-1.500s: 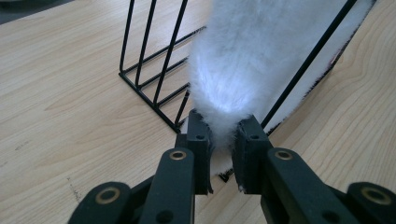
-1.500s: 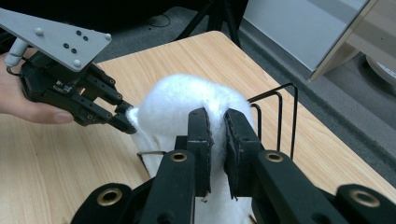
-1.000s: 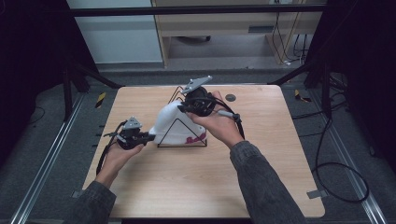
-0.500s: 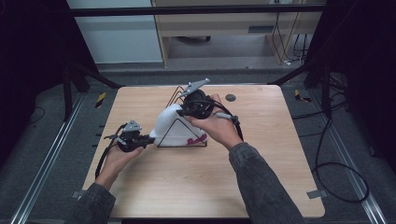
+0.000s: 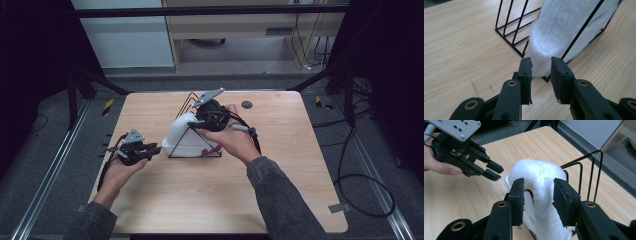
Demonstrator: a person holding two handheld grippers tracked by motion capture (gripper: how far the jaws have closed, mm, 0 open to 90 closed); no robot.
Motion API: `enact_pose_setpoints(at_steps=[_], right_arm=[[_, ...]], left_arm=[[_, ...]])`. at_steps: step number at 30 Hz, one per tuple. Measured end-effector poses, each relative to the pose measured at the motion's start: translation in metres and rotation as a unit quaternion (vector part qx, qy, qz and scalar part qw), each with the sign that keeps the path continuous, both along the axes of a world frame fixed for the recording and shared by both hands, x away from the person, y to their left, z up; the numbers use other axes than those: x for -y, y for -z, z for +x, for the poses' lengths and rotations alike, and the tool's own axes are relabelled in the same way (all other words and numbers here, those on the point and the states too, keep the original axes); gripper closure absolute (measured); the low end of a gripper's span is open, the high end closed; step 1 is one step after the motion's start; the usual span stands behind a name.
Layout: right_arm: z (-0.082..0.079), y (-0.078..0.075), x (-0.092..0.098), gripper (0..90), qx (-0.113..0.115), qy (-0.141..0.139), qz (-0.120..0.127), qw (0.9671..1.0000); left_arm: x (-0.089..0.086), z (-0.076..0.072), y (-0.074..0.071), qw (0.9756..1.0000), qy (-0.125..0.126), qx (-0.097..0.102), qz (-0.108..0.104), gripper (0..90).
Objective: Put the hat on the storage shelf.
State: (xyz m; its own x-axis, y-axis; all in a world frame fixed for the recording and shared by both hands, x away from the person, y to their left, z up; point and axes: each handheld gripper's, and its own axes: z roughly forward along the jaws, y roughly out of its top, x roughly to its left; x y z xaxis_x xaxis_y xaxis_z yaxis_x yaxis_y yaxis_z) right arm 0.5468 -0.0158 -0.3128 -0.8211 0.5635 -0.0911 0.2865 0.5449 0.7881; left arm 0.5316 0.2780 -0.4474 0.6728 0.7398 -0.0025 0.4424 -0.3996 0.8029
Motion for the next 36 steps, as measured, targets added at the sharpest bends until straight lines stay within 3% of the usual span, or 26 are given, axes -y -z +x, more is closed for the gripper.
enact_pose_setpoints(at_steps=[3, 7, 9, 16, 19, 22, 26, 36], right_arm=[[-0.004, -0.001, 0.001, 58.5, 0.002, 0.000, 0.004, 1.0000], [-0.010, -0.002, 0.004, 55.1, 0.004, 0.003, 0.004, 1.0000], [-0.012, -0.002, 0.006, 53.2, 0.006, 0.005, 0.005, 1.0000], [-0.022, -0.004, 0.014, 44.1, 0.021, 0.023, 0.013, 0.9994], [-0.026, -0.005, 0.019, 37.4, 0.026, 0.033, 0.017, 0.9990], [-0.031, -0.007, 0.025, 32.2, 0.029, 0.043, 0.021, 0.9984], [-0.039, -0.013, 0.035, 26.2, 0.031, 0.055, 0.024, 0.9977], [-0.055, -0.021, 0.056, 15.1, 0.029, 0.075, 0.035, 0.9961]], left_arm=[[0.000, -0.006, 0.000, 1.0000, -0.007, 0.006, -0.001, 64.3], [0.003, -0.015, 0.004, 0.9996, -0.020, 0.014, 0.016, 53.2], [0.003, -0.018, 0.005, 0.9986, -0.045, 0.012, 0.025, 44.9], [0.006, -0.031, 0.016, 0.9966, -0.076, 0.009, 0.029, 24.6], [0.008, -0.038, 0.024, 0.9958, -0.082, 0.005, 0.040, 17.1], [0.005, -0.041, 0.028, 0.9955, -0.087, -0.001, 0.038, 14.2], [0.002, -0.043, 0.035, 0.9943, -0.092, -0.015, 0.051, 12.1], [-0.004, -0.039, 0.041, 0.9936, -0.099, -0.026, 0.048, 8.6]])
